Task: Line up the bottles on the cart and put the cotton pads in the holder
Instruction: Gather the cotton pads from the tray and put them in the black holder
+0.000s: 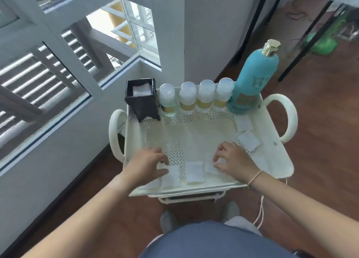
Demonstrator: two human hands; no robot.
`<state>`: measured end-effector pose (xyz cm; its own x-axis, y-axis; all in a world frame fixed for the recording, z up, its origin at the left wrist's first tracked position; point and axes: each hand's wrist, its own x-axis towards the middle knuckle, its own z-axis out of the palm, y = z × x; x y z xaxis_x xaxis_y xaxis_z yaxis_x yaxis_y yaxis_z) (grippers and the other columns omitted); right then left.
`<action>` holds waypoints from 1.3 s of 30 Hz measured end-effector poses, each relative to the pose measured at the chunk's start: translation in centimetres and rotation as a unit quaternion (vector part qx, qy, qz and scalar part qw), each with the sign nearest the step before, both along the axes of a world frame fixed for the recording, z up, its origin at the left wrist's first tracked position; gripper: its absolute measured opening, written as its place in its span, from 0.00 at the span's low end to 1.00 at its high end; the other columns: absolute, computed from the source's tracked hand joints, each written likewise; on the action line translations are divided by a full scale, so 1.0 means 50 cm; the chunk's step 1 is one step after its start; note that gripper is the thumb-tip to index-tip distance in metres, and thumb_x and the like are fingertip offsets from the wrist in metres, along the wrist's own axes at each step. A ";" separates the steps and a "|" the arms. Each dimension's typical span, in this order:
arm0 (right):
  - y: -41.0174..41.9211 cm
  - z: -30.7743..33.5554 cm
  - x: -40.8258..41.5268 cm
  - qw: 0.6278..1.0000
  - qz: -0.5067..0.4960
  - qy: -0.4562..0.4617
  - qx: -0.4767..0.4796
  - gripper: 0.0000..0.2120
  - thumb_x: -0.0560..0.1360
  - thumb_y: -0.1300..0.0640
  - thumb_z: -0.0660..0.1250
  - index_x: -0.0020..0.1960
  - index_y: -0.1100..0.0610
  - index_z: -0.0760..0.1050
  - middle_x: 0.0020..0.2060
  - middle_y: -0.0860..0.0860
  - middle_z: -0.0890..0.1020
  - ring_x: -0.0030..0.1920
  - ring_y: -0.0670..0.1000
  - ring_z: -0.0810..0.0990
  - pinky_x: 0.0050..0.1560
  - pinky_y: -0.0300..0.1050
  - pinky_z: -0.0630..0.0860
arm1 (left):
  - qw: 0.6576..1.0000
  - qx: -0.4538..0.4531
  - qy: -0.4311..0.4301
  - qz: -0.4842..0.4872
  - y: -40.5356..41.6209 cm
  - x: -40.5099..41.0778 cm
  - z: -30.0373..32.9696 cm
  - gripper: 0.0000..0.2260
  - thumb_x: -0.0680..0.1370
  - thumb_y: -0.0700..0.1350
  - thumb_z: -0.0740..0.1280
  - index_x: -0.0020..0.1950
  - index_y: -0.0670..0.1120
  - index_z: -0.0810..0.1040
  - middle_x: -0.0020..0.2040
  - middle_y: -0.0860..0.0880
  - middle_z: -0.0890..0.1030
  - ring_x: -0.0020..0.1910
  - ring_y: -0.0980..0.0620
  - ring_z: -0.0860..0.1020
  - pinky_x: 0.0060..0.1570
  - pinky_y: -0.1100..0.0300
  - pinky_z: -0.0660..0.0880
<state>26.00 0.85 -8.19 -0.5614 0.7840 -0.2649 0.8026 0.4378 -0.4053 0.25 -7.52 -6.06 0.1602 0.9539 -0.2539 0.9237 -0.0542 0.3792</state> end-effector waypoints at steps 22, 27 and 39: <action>0.021 0.007 -0.004 0.996 0.014 0.041 0.074 0.02 0.68 0.57 0.71 0.37 0.55 0.80 0.42 0.54 0.78 0.45 0.56 0.74 0.49 0.51 0.67 | 0.996 0.039 -0.064 0.050 -0.018 -0.007 0.003 0.04 0.70 0.47 0.72 0.39 0.47 0.81 0.38 0.51 0.78 0.40 0.53 0.74 0.39 0.61 0.69; -0.008 0.035 -0.038 0.993 0.037 0.087 0.071 0.03 0.67 0.56 0.72 0.37 0.54 0.80 0.40 0.53 0.77 0.44 0.55 0.73 0.48 0.49 0.65 | 0.997 0.058 -0.019 0.043 -0.046 -0.050 0.023 0.03 0.70 0.47 0.72 0.39 0.49 0.82 0.37 0.54 0.77 0.39 0.55 0.70 0.36 0.56 0.73; -0.040 -0.016 -0.100 0.993 0.104 0.020 0.053 0.04 0.69 0.53 0.70 0.40 0.53 0.80 0.44 0.52 0.77 0.47 0.54 0.73 0.50 0.48 0.63 | 0.994 0.046 0.100 -0.009 -0.075 -0.058 -0.007 0.04 0.70 0.45 0.69 0.37 0.48 0.81 0.37 0.51 0.82 0.42 0.48 0.76 0.44 0.57 0.66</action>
